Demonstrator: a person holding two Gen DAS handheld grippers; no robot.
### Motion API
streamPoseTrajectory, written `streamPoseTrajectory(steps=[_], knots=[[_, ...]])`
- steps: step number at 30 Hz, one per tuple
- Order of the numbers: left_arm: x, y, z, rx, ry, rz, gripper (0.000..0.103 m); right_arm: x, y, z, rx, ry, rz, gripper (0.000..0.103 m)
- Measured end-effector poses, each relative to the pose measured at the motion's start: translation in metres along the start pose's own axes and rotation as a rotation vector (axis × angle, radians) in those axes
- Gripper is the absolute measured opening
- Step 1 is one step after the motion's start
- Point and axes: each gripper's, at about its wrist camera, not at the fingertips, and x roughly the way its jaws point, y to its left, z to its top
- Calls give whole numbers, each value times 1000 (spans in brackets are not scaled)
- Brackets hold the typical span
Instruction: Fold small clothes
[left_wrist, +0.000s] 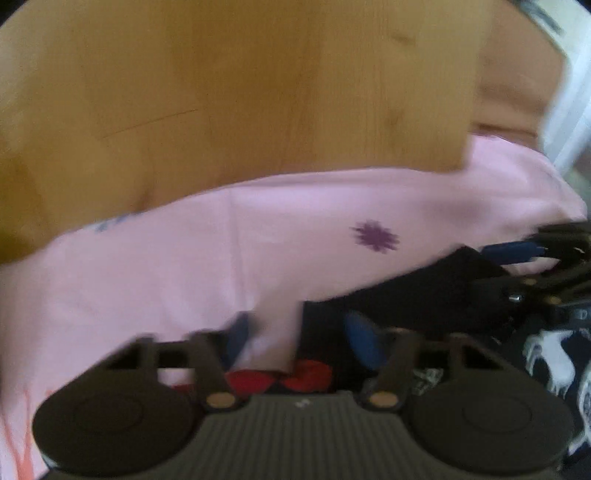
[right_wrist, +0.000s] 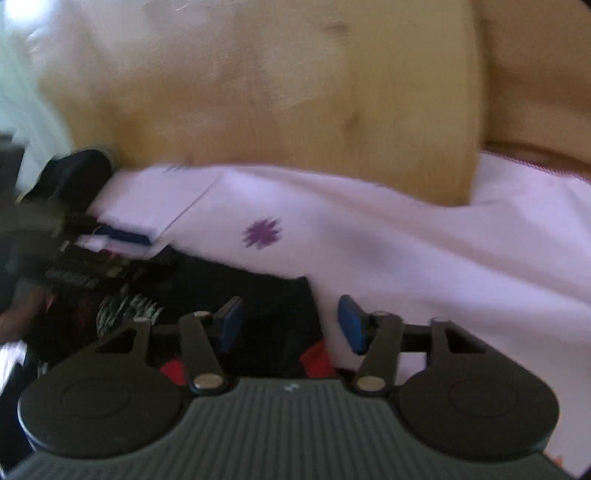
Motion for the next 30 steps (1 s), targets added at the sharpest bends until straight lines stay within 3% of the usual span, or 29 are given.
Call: streamPoseTrajectory(steps=[1, 2, 6, 10, 15, 18, 22, 26, 28, 30], knots=[[-3, -2, 0, 0, 7, -38, 16, -4, 5, -4, -27, -19, -9, 21], [-6, -5, 0, -1, 7, -20, 14, -9, 11, -9, -56, -43, -21, 16], [-32, -12, -5, -18, -33, 20, 11, -35, 25, -19, -44, -121, -31, 14], [-103, -20, -24, -18, -168, -17, 11, -90, 55, -29, -88, -232, -19, 14], [-198, -48, -90, 25, -341, -43, 11, -172, 104, -73, -215, -343, 20, 14], [-236, -60, -147, 37, -385, -74, 11, -209, 128, -119, -263, -368, 40, 14], [-253, -78, -225, 47, -364, -124, 10, -220, 146, -188, -252, -318, 57, 12], [-223, -81, -289, -20, -227, -161, 15, -201, 139, -254, -120, -202, 66, 18], [-211, -78, -302, -49, -160, -170, 15, -190, 131, -271, -54, -146, 46, 21], [-218, -71, -308, -60, -160, -175, 15, -203, 126, -280, -9, -151, 64, 25]])
